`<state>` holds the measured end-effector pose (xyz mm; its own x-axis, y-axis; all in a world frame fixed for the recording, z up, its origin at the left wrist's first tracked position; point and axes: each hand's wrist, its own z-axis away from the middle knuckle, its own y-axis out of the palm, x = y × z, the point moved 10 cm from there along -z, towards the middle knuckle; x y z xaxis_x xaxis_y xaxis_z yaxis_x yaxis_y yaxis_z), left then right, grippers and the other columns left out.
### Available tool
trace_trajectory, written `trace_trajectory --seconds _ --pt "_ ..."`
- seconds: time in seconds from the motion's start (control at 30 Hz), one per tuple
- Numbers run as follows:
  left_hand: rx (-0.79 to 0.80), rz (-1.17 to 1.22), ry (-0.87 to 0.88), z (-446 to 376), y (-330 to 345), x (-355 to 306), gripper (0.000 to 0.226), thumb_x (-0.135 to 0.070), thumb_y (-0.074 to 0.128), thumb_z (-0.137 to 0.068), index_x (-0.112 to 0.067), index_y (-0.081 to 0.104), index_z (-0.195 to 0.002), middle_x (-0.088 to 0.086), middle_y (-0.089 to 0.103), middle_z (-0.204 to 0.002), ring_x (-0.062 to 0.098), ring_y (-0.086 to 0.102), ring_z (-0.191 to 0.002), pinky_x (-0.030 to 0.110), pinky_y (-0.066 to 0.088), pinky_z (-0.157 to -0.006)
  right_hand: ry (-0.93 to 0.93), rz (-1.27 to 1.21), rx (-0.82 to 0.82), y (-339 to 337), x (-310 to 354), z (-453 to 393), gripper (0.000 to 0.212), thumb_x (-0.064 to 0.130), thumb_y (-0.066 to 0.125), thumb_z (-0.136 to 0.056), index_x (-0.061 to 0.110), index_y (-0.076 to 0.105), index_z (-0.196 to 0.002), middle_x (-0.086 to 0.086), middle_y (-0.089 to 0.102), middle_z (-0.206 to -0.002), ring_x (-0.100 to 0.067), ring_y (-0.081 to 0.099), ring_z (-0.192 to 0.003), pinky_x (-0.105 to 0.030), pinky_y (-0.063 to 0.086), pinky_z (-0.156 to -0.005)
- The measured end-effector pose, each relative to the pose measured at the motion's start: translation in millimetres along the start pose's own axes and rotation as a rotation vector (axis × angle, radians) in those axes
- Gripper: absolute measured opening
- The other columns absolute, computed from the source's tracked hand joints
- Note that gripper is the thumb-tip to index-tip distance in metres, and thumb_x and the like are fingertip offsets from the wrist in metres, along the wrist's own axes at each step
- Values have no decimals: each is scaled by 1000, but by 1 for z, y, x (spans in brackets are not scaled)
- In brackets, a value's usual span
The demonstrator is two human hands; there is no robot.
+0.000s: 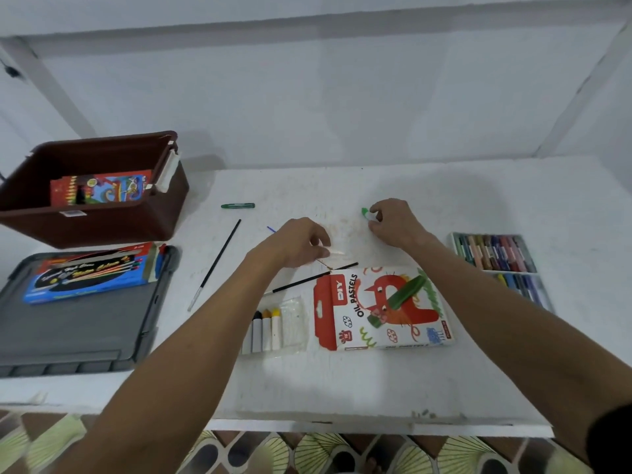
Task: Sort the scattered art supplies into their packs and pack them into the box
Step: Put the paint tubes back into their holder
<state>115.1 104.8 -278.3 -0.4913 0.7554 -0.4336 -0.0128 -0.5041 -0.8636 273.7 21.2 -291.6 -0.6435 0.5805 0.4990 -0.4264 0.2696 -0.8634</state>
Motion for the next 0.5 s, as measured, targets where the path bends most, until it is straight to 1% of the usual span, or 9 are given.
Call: trace_trajectory --seconds 0.07,0.1,0.17,0.2,0.23,0.3,0.37,0.43,0.5 --pt "-69 31 -2 9 -12 1 21 -30 67 -88 -22 70 -108 -6 57 -95 10 52 -84 20 35 -74 -7 -53 -3 -2 7 10 41 17 56 -92 6 51 -132 -12 59 -123 -21 54 -110 -22 38 -94" --pt "-99 39 3 15 -17 2 21 -29 67 -88 -22 70 -108 -9 54 -89 7 49 -80 20 34 -74 -15 -85 -6 -2 14 18 42 18 58 -92 8 51 -132 -10 61 -118 -18 56 -103 -19 39 -88" --pt "-140 30 29 31 -27 1 23 -29 65 -89 -21 70 -110 -17 44 -78 2 45 -72 19 32 -74 -44 -153 7 -2 31 38 44 22 61 -90 13 51 -132 -5 64 -109 -12 58 -85 -11 44 -70" --pt "-148 12 46 41 -30 1 24 -29 64 -90 -21 69 -112 -20 41 -77 1 43 -70 18 32 -75 -59 -194 27 0 41 50 45 23 63 -89 15 52 -132 -2 64 -104 -10 60 -78 -10 43 -59" --pt "-146 -12 59 50 -31 3 25 -28 62 -92 -21 69 -115 -20 40 -76 2 43 -71 18 31 -76 -74 -233 56 2 52 63 45 24 65 -88 17 53 -131 1 64 -101 -8 61 -73 -11 43 -54" --pt "-136 -56 78 69 -31 11 26 -28 60 -93 -22 68 -117 -19 42 -79 5 43 -78 16 31 -79 -91 -282 134 9 71 91 43 25 66 -87 24 55 -128 6 65 -95 -5 64 -74 -13 46 -56" --pt "-146 -54 80 86 -29 24 25 -28 60 -93 -24 68 -117 -22 43 -79 4 45 -78 14 32 -77 -100 -328 211 21 88 116 41 25 66 -86 30 56 -126 9 66 -91 -4 65 -76 -16 49 -61" --pt "-131 -24 83 100 -21 35 23 -26 59 -94 -27 69 -115 -21 47 -80 2 49 -75 11 33 -70 -123 -335 263 36 102 135 43 24 67 -86 30 56 -127 8 66 -86 -3 64 -73 -17 49 -67" --pt "-77 -18 117 111 -6 38 22 -22 59 -94 -26 71 -112 -17 51 -82 2 51 -73 7 33 -65 -146 -286 295 50 114 148 41 25 67 -85 28 58 -126 10 64 -81 -3 61 -72 -14 47 -68"
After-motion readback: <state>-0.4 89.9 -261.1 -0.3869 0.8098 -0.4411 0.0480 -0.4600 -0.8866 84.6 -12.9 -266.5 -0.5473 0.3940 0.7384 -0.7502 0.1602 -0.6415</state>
